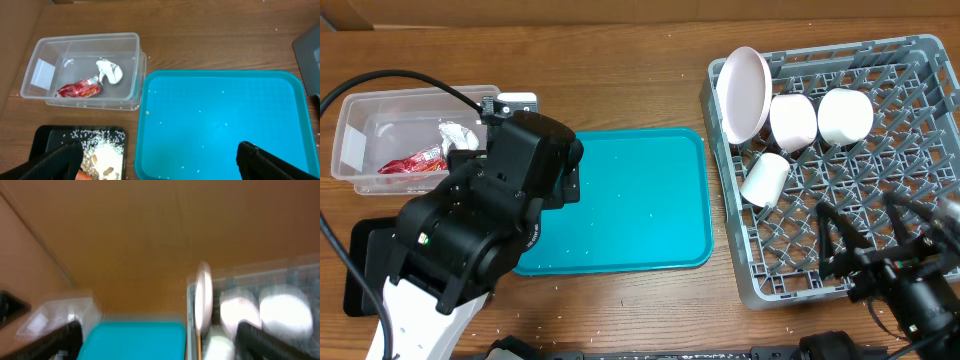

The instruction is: Sort waste into correct bins and load items into the dishwasher

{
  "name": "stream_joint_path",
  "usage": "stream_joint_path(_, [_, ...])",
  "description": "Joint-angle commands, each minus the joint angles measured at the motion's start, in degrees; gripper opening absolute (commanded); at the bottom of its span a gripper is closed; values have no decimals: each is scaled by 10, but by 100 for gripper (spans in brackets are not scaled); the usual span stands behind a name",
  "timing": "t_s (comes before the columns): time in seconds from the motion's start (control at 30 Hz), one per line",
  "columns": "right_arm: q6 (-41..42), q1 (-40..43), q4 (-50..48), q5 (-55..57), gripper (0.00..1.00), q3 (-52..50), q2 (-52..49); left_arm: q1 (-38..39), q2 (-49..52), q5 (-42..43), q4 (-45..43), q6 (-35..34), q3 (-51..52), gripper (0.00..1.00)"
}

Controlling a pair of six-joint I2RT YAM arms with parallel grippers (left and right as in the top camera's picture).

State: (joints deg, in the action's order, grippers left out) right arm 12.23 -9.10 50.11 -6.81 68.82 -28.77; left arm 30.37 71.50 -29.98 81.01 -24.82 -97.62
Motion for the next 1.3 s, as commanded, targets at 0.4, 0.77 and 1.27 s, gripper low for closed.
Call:
stream_joint_path(0.4, [-11,-2,-382,-47,100,-551,263,0,28,-15,0,10,-1,100])
stream_joint_path(0.77, [-12,-2,-465,-48,100,-683,283,0,50,-15,0,10,-1,100])
stream_joint_path(1.27, [-12,-2,-465,-49,100,-683,281,-2,64,-15,-1,10,0,100])
